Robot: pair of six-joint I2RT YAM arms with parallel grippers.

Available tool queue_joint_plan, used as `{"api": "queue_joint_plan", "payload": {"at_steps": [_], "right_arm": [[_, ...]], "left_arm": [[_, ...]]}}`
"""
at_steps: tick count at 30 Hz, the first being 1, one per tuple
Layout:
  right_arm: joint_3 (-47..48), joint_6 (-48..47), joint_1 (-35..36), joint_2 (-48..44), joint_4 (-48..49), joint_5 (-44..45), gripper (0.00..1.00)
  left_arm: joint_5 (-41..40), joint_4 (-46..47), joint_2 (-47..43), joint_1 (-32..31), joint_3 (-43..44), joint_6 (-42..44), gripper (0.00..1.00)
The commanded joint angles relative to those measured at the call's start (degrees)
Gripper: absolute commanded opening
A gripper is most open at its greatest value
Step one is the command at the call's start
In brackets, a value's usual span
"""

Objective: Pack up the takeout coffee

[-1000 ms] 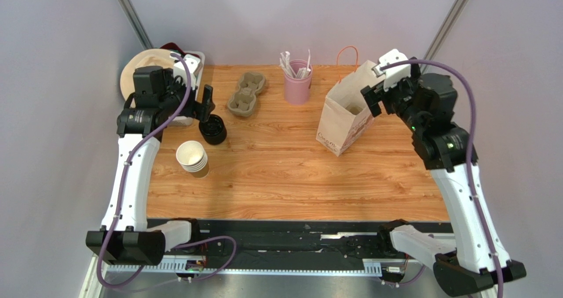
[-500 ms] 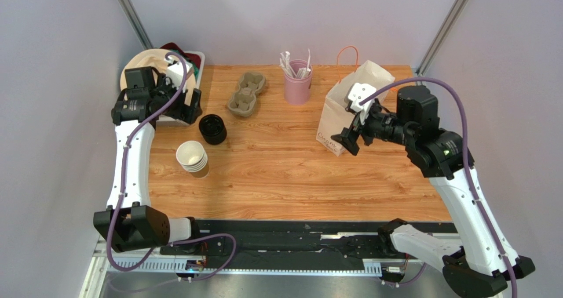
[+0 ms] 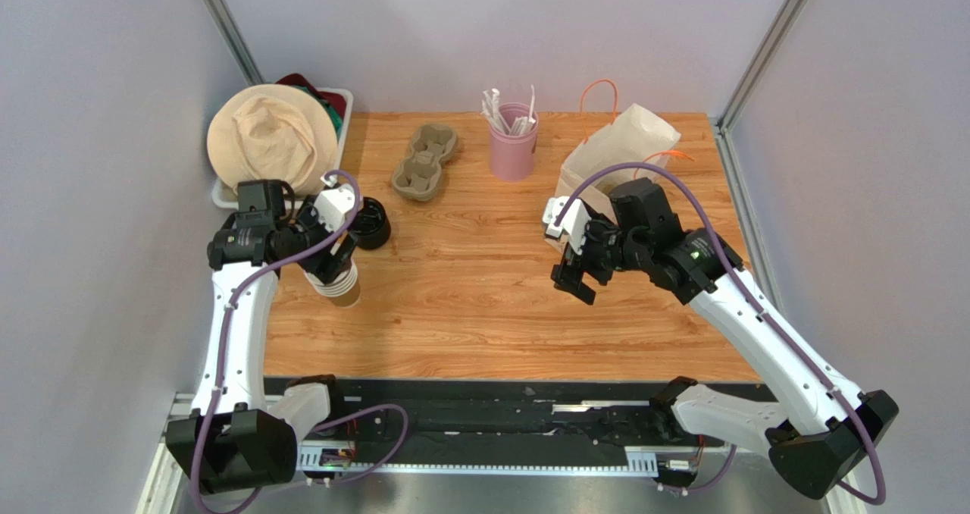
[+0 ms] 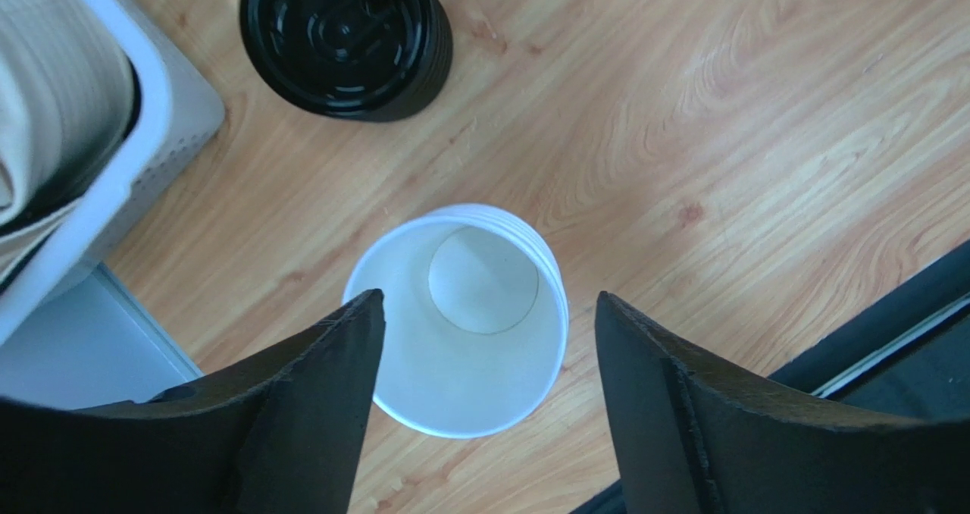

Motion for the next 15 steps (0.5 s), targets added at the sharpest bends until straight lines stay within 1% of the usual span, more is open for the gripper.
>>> {"api": "queue_joint_plan", "payload": {"at_steps": [1, 2, 5, 8, 9, 10, 15], "right_arm": [[-1.0, -1.2, 0.4, -0.6, 4.7, 2.0, 0.88], [-1.0, -1.2, 0.3, -0.4, 4.8, 2.2, 0.88], [-0.8, -0.9, 0.4, -0.4, 4.9, 2.2, 0.88], [-0.8, -0.7, 0.3, -0.3, 5.0, 2.2, 0.88], [-0.9, -0.6, 0.3, -0.3, 5.0, 2.2, 0.88], [-1.2, -0.5, 0.4, -0.3, 5.2, 2.4, 0.88], [-1.8, -0.5, 0.3, -0.5, 5.7, 2.8, 0.89]], "left_arm": [[-1.5, -2.0, -2.0, 0.1, -1.5, 5.5, 0.75], [-1.5, -2.4, -1.8, 0.1, -1.6, 5.9, 0.75], [-1.3, -3.1, -1.3, 0.0, -1.7, 6.1, 0.70], [-0.5, -4.0, -0.4, 0.1, -1.6, 6.5, 0.68], [-0.3, -4.7, -0.2, 0.1, -1.7, 6.6, 0.63], [-0.2, -5.0, 0.2, 0.1, -1.7, 6.8, 0.61], [0.1, -6.8, 1.5, 0.0, -2.4, 8.1, 0.60]]}}
